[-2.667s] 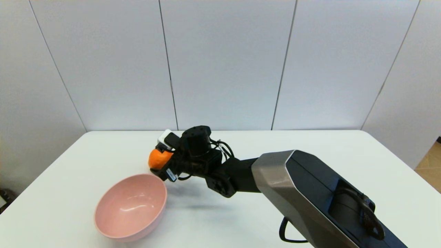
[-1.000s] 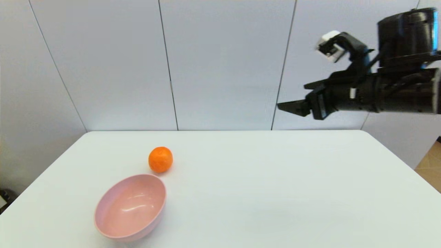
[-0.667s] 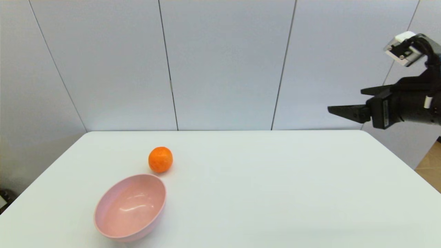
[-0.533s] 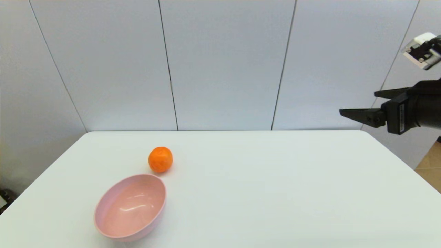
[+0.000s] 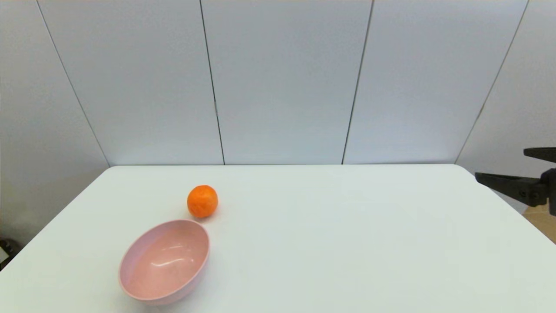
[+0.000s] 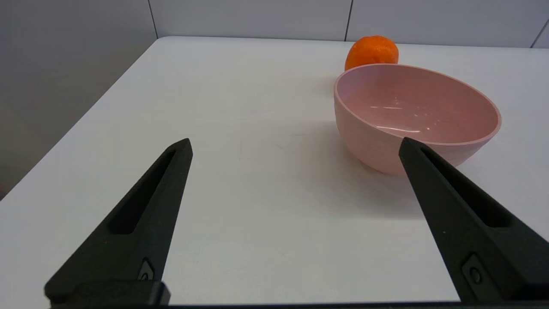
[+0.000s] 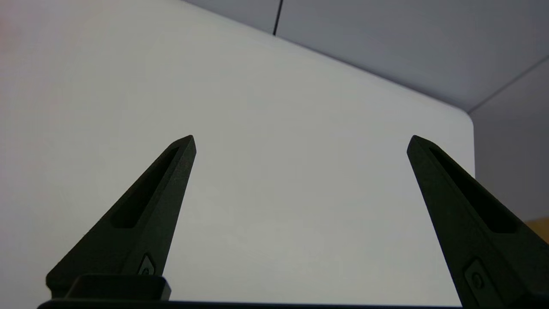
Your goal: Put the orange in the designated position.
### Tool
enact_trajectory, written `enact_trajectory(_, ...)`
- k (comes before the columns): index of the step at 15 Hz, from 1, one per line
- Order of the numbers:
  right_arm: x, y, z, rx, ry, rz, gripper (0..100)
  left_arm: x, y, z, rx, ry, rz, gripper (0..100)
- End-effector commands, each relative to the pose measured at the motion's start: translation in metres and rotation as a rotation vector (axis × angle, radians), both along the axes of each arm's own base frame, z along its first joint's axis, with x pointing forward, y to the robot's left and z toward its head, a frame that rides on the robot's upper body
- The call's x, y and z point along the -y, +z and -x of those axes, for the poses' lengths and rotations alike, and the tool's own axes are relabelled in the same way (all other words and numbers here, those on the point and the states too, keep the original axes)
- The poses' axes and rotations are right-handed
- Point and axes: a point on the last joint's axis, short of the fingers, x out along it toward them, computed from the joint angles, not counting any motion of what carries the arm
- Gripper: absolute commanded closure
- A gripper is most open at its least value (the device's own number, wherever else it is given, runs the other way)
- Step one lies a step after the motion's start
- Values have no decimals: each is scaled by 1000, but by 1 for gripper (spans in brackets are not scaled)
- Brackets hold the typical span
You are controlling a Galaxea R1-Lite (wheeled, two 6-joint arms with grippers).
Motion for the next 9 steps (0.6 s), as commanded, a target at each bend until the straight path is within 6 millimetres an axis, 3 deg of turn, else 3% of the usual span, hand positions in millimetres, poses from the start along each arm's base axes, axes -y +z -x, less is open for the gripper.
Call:
enact_trajectory(1,7,-12,34,19,-54,-1,0,0,0,0,-1,0,0,0)
enact_trajectory(9,10,-44,94,98,-126,-3,0,0,0,0,-1,0,0,0)
